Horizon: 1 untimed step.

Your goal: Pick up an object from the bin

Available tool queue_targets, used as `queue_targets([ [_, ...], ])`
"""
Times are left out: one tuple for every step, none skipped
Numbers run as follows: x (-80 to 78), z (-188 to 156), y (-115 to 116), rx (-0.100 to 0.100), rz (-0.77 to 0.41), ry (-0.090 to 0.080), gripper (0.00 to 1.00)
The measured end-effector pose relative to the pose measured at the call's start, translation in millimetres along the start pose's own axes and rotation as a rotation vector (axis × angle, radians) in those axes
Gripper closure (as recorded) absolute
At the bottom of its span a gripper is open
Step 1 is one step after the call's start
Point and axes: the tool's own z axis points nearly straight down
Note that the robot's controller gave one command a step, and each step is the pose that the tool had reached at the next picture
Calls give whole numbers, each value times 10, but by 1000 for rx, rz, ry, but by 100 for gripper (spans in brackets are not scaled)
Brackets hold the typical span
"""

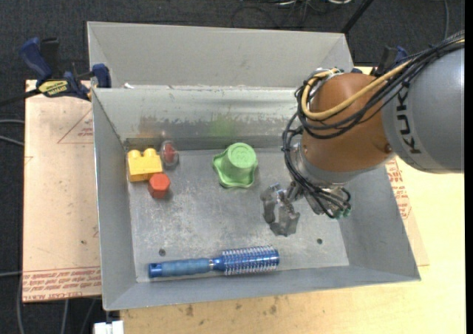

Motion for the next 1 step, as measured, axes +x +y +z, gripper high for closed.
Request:
queue_targets([
  [-16, -41, -6, 3, 0, -7, 0],
])
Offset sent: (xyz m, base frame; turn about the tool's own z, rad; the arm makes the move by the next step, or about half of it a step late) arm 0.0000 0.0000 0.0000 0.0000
